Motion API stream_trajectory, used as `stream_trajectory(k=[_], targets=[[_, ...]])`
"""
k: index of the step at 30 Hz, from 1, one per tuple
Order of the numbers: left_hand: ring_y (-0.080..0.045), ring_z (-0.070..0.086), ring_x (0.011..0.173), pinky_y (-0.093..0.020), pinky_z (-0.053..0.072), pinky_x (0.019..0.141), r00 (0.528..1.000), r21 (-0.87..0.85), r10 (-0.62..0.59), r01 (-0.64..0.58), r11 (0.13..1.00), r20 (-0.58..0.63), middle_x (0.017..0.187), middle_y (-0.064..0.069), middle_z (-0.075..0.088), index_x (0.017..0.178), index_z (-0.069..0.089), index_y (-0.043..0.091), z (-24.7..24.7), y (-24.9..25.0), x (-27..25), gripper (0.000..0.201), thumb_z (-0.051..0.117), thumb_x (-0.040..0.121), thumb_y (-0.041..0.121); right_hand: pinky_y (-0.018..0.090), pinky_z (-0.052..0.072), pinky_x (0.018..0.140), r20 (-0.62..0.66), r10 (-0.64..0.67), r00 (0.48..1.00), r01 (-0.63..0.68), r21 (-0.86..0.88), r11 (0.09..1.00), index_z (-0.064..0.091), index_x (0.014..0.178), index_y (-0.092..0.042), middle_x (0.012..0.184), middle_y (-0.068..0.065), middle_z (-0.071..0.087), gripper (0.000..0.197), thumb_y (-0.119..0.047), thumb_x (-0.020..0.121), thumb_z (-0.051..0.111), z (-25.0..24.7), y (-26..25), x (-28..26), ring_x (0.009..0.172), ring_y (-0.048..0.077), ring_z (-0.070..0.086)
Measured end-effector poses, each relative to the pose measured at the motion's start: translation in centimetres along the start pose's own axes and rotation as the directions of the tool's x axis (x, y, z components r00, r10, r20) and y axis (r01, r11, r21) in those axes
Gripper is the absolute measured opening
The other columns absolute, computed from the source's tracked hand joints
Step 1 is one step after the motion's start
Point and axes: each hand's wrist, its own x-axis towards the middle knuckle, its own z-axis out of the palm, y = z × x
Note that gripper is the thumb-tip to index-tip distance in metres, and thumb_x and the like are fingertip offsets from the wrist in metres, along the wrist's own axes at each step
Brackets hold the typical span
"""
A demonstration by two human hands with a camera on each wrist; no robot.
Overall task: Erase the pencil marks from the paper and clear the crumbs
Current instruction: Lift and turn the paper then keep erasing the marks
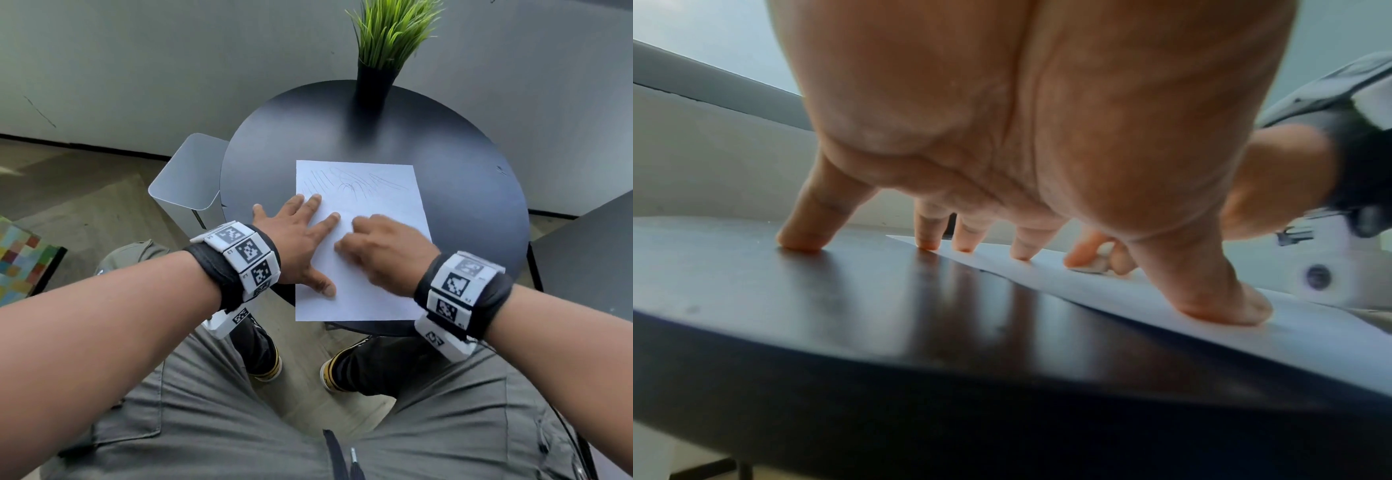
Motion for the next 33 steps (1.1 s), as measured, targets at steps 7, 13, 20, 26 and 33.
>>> stream_trajectory(k=[7, 13, 20, 26, 33], targets=[[-0.027, -0.015, 0.154, -0.080, 0.018, 0.105, 1.000, 0.012, 0.019, -0.020, 1.000, 0.010, 0.166, 0.000, -0.021, 0.147, -0.013, 0.060, -0.3, 0.2, -0.1, 0.118, 0.050, 0.056, 0.099, 0.037, 0.046, 0.058, 0.057, -0.129, 0.990, 0.126, 0.041, 0.991, 0.061, 0.100, -0.023, 0.088, -0.001, 0.047, 0.014, -0.018, 0.087, 0.060, 1.0, -0.2, -2.3, 0.077, 0.023, 0.044], [-0.030, -0.013, 0.153, -0.080, 0.023, 0.104, 1.000, 0.032, 0.009, -0.010, 0.999, 0.023, 0.166, -0.002, -0.018, 0.146, -0.009, 0.064, -0.8, 0.5, -0.2, 0.112, 0.053, 0.059, 0.097, 0.027, 0.034, 0.061, -0.049, -0.080, 0.996, 0.081, 0.015, 0.997, 0.065, 0.095, -0.019, 0.086, 0.000, 0.051, 0.012, -0.014, 0.085, 0.061, 0.2, 1.7, -2.7, 0.075, 0.026, 0.052], [-0.030, -0.012, 0.153, -0.080, 0.026, 0.102, 1.000, 0.029, 0.011, -0.012, 0.999, 0.014, 0.166, -0.002, -0.015, 0.146, -0.006, 0.064, -0.9, 0.6, -0.3, 0.113, 0.054, 0.057, 0.097, 0.032, 0.043, 0.059, -0.116, 0.074, 0.991, -0.071, 0.029, 0.997, 0.064, 0.098, -0.026, 0.084, -0.004, 0.045, 0.018, -0.013, 0.085, 0.062, 0.2, 4.1, -2.5, 0.074, 0.026, 0.050], [-0.030, -0.013, 0.153, -0.079, 0.026, 0.103, 1.000, 0.042, 0.005, -0.006, 0.999, 0.009, 0.166, -0.003, -0.016, 0.146, -0.008, 0.063, -0.9, 0.8, -0.3, 0.113, 0.055, 0.058, 0.096, 0.036, 0.049, 0.062, -0.015, -0.077, 0.997, 0.077, 0.033, 0.996, 0.064, 0.104, -0.026, 0.088, -0.002, 0.049, 0.026, -0.010, 0.083, 0.063, 0.7, 2.2, -3.1, 0.077, 0.025, 0.052], [-0.030, -0.013, 0.153, -0.080, 0.025, 0.102, 1.000, 0.044, 0.004, -0.004, 0.999, 0.010, 0.166, -0.002, -0.018, 0.146, -0.009, 0.063, -0.7, 0.6, -0.1, 0.114, 0.054, 0.057, 0.097, 0.031, 0.040, 0.063, 0.026, -0.221, 0.975, 0.221, -0.023, 0.975, 0.063, 0.094, -0.021, 0.086, 0.000, 0.050, 0.022, -0.008, 0.076, 0.062, 0.9, -0.5, -3.6, 0.071, 0.023, 0.048]])
